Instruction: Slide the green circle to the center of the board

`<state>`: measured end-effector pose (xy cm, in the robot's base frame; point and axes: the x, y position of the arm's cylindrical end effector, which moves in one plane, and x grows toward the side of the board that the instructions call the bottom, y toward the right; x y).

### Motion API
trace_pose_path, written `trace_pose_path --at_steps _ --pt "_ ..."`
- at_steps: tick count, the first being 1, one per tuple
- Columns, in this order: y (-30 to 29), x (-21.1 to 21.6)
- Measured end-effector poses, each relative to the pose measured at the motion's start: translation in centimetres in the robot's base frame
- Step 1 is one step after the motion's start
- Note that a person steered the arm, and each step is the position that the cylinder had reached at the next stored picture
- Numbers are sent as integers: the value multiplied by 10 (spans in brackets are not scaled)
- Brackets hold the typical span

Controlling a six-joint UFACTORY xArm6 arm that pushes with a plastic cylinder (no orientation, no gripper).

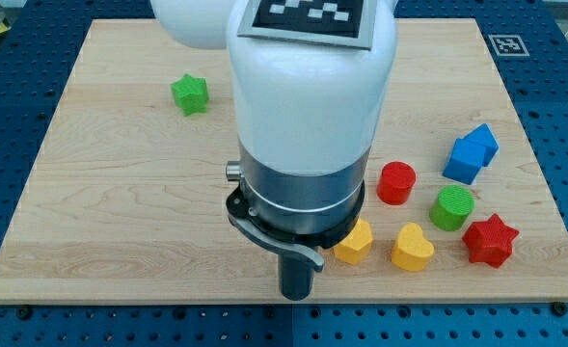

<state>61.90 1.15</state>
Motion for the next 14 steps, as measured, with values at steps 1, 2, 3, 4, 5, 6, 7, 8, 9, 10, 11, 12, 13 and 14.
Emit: trace_pose_path --at_steps 1,2,3,4,5,6,7,8,9,10,11,12,13,14 --pt "76 0" --pt "90 0" --pt "97 0" --pt "125 0" --pt "189 -3" --pt "197 -34" --pt "197 -54" --pt "197 -63" --pt "188 -63" --pt "172 -67" --pt "158 -80" --pt "146 -96" --pt "135 -118" --pt "134 -147"
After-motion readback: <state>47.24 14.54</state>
